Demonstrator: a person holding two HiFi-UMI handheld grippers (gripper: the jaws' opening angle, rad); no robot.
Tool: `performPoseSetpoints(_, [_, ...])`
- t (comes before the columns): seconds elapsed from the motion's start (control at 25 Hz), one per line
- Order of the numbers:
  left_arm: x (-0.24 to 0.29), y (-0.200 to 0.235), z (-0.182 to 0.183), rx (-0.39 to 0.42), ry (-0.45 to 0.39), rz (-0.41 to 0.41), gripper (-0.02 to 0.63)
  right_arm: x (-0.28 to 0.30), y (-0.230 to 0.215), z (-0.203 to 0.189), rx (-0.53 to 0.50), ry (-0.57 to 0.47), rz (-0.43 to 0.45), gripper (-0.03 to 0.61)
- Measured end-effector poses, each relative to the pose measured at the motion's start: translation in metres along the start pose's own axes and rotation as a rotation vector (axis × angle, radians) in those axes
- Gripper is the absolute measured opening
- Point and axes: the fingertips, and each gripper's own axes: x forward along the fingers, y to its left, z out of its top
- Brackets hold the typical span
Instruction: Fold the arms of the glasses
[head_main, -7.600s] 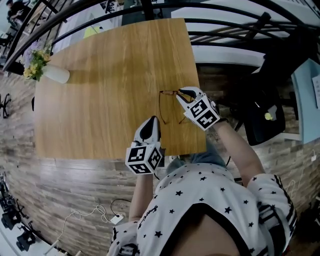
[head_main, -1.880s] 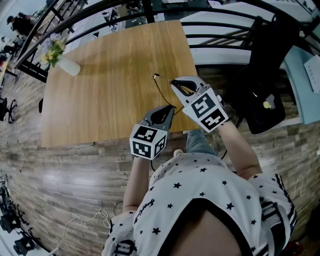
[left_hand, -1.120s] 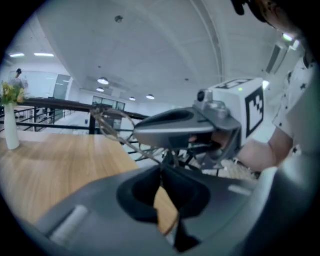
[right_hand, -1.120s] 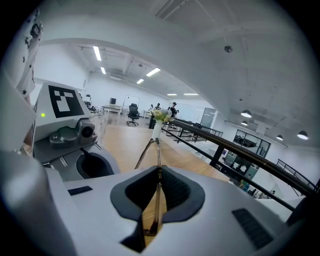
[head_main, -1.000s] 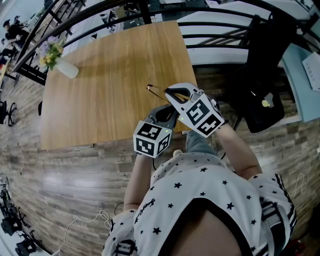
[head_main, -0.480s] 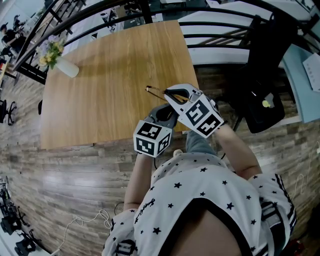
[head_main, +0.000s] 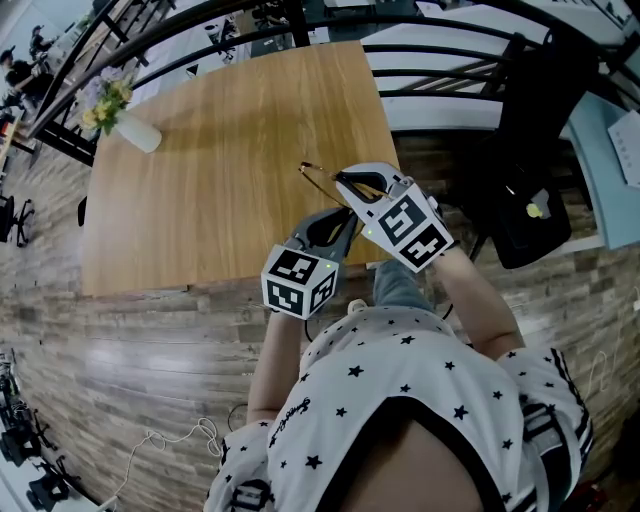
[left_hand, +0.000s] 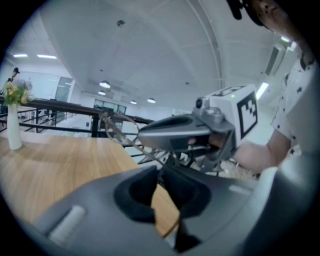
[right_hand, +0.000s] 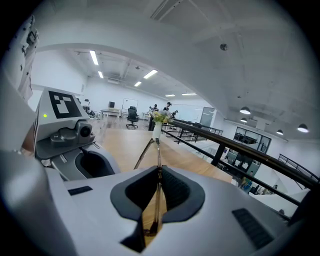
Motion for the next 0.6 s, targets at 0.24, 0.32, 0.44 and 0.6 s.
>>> performPoseSetpoints(0.24, [-0.011,0.009,0.005,-0.003,-0.027,0.028,0.044,-0.002,-0.01,-0.002,0.009,0.006,-0.025,0.021])
performPoseSetpoints(0.32, [-0.016,0.014,0.007,-0.005,-0.042,0.044,0.049,-0.003,-0.013,-0.003,0.013,0.006,-0.034,0.021])
performPoseSetpoints(0.44, [-0.024,0.022,0.01,-0.012,-0.066,0.073,0.057,-0.004,-0.017,-0.004,0.018,0.005,-0.047,0.021])
performPoseSetpoints(0.6, [-0.033,0.03,0.014,-0.024,-0.094,0.109,0.066,-0.008,-0.025,-0.004,0.025,0.002,-0.063,0.021])
